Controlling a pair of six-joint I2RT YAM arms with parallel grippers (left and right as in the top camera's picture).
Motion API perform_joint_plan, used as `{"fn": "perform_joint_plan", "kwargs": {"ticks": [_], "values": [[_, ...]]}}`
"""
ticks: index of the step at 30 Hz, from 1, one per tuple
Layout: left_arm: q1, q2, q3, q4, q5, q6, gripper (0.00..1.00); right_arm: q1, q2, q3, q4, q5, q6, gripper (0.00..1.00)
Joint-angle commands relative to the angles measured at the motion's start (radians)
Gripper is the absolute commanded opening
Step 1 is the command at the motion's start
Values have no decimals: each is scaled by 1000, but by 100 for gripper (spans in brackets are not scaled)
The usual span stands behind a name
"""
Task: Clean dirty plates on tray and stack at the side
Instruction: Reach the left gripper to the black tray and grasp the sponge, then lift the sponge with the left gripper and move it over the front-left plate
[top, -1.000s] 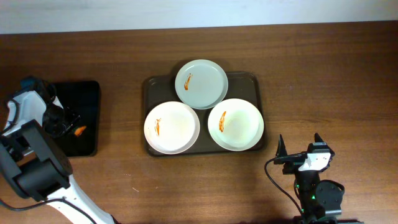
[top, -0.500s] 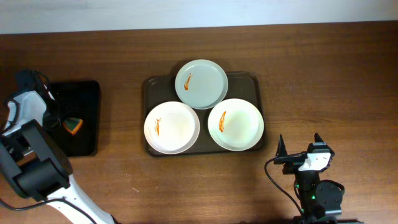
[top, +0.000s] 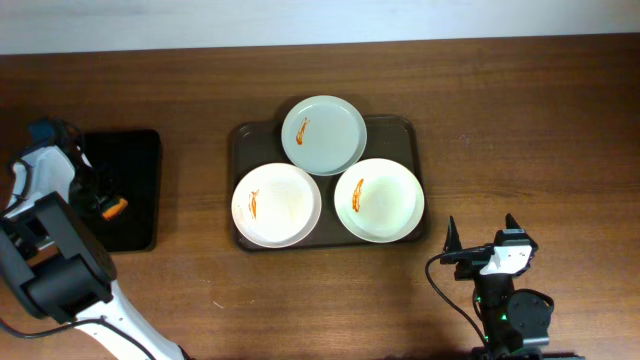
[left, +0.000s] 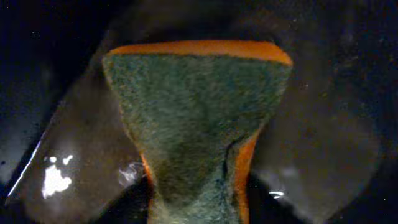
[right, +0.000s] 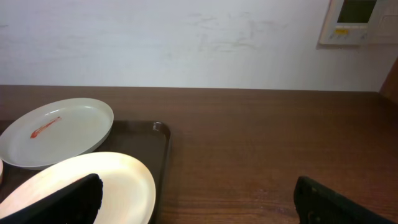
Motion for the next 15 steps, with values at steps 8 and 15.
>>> {"fn": "perform_joint_plan", "kwargs": {"ticks": [8, 15], "values": [[-2, 11, 15, 50, -62, 0, 44, -7, -7, -7, -4, 16, -6, 98], [-2, -75, 167, -129, 94, 0, 0, -7, -7, -7, -4, 16, -6, 98]]}}
